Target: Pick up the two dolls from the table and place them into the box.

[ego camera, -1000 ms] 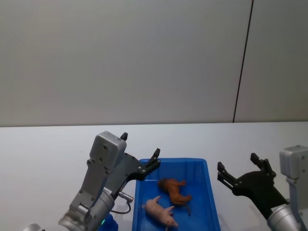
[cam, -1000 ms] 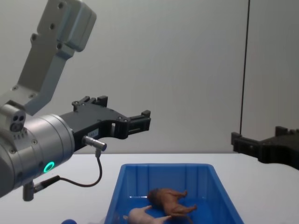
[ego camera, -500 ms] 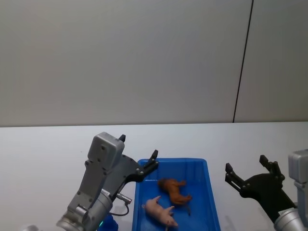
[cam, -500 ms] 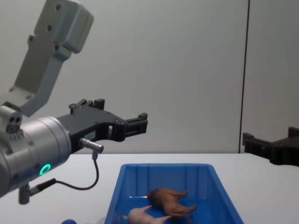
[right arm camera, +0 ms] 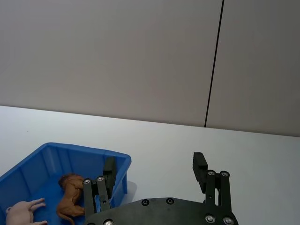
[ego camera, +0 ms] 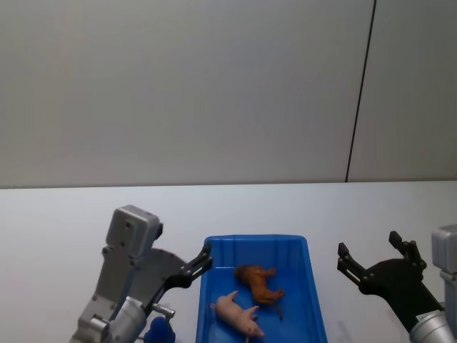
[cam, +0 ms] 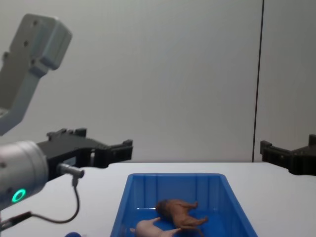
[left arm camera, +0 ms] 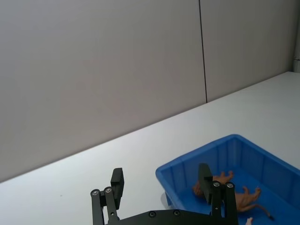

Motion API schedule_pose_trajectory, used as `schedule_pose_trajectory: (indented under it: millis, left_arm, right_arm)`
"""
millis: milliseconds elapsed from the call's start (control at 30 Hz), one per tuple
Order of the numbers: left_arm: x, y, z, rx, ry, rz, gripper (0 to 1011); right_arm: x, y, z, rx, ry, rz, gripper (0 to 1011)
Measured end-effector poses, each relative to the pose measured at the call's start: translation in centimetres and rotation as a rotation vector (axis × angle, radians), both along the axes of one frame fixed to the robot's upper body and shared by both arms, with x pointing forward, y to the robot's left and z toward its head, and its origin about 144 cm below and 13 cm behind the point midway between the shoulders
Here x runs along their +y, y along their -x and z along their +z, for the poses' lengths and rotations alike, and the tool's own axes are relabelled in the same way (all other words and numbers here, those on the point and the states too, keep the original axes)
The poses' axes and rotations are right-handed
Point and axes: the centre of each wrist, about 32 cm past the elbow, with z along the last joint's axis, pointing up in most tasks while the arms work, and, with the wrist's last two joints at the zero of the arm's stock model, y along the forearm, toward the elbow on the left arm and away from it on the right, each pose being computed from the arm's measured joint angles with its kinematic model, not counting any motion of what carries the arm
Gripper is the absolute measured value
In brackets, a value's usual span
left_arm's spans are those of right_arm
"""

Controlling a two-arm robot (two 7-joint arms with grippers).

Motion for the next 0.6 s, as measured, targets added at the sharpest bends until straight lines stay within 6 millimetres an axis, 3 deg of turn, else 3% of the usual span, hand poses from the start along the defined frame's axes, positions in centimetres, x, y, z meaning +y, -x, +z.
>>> schedule_pose_trajectory:
  millis: [600]
  left_arm:
    - [2.5,2.0,-0.9,0.181,0.044,0.07,1001]
  right_arm:
    - [0.0,0.1,0.0,-0.001,0.0,-0.004,1001]
